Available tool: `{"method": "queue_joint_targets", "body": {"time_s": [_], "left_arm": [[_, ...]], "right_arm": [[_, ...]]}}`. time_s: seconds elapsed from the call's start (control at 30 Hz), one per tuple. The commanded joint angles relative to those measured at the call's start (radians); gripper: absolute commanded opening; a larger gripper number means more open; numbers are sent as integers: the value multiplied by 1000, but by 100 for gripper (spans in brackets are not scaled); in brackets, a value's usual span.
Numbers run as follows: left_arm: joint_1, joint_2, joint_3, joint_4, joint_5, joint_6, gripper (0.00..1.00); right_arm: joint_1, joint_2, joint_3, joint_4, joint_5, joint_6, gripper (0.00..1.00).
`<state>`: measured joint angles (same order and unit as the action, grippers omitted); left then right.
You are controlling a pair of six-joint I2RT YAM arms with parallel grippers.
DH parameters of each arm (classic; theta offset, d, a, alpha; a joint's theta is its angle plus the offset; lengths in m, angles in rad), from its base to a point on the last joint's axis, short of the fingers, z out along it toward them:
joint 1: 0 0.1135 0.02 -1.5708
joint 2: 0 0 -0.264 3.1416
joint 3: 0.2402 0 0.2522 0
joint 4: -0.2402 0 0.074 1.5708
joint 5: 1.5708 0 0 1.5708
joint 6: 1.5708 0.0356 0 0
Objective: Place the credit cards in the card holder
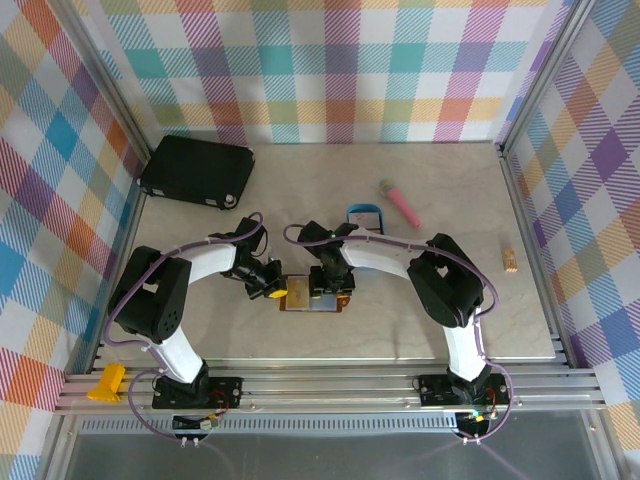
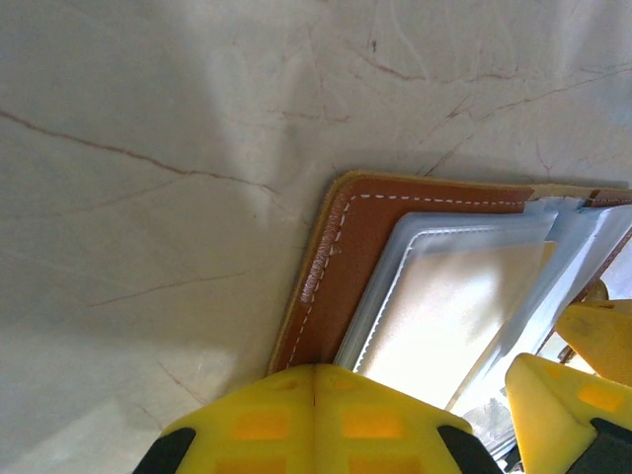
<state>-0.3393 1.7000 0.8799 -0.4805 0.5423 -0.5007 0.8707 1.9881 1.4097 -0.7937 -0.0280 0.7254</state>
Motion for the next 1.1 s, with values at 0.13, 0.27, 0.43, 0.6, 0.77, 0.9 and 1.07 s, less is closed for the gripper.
{"method": "queue_joint_targets", "body": {"time_s": [0.13,0.27,0.43,0.6,0.77,0.9,1.07], "left_arm": [[6,41,-5,-20,-18,8,0],[6,40,-6,-21,-19,7,0],[6,42,-6,-20,-20,8,0],[7,42,-6,-20,-19,9,0],[7,43,-6,-20,-20,9,0],[8,44,-7,-20,-19,9,0],[6,45,-7,-20,-17,9,0]], "right_arm": [[-1,-63,-10,11,13,5,53],[-1,-55,-2,18,7,-6,53],[-2,-26,11,9,0,-5,53],[-2,3,29,-4,-3,-2,53],[-2,17,33,20,-30,-12,53],[-4,34,40,20,-43,-12,53],[-2,47,46,17,-50,-11,53]]}}
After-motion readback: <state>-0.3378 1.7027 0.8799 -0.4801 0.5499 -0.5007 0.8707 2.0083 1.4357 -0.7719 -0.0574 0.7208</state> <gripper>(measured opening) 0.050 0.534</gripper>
